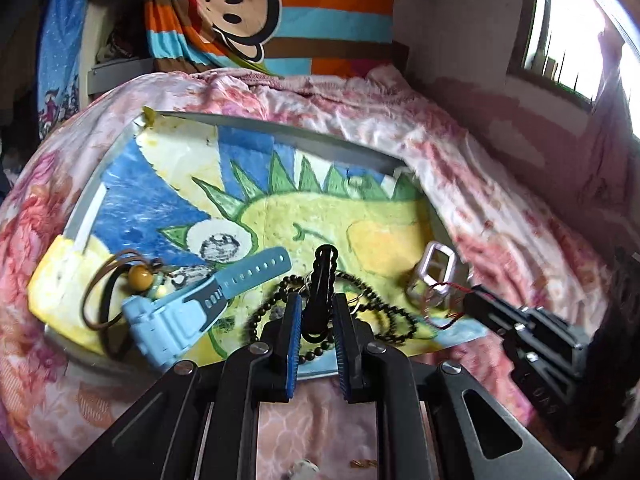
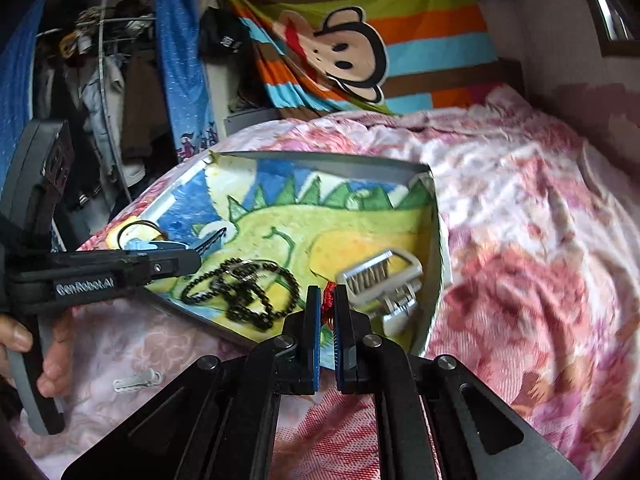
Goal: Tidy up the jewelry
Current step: 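Carry the hair clip and red bracelet into the tray and open both tools, then withdraw both tools and move toward the white key and gold chain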
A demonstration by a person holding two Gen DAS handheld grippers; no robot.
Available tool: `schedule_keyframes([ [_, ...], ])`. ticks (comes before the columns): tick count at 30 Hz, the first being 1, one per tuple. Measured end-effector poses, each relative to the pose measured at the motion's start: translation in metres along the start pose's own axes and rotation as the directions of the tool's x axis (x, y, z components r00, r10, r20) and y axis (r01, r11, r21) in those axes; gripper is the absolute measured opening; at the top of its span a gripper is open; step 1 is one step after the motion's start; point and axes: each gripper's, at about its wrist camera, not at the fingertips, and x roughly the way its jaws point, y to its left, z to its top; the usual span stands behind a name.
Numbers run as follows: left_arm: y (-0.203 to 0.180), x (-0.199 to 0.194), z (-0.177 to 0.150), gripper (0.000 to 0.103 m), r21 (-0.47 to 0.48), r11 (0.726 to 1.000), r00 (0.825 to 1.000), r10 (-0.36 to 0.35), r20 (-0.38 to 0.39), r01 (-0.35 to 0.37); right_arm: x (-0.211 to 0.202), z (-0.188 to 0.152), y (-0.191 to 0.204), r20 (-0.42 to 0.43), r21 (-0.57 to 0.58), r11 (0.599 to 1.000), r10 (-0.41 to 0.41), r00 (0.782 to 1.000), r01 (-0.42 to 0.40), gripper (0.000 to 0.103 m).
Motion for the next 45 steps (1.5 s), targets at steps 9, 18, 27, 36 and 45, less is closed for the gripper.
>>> schedule_keyframes([
  [9,0.001,0.019,-0.003,0.015,-0.016,1.0,0.997,0.008,-0.07,-0.009,0.012,-0.006,-0.003,-0.036,0.019,1.0,-0.014,0.999,0.015,0.006],
  [18,0.004,0.016,-0.003,0.028,-0.046,0.995,0.99,0.077,-0.121,-0.084,0.005,-0.006,-0.009,-0.035,0.048,0.997,-0.064,0.997,0.066,0.029],
  [27,0.004,-0.039,0.006,0.074,-0.102,0.991,0.996,0.092,0.008,-0.09,-0.031,0.008,-0.008,0.042,0.048,0.992,-0.116,0.992,0.114,0.054],
  [36,0.002,-0.117,0.006,0.099,-0.127,0.982,0.967,0.164,0.193,-0.141,-0.094,0.024,0.011,0.156,0.057,0.996,-0.083,0.984,0.074,0.088],
  [45,-0.001,-0.189,-0.024,0.103,-0.085,0.985,0.934,0.168,0.316,-0.148,-0.156,0.027,0.049,0.264,-0.035,0.997,-0.058,0.963,0.07,0.101],
])
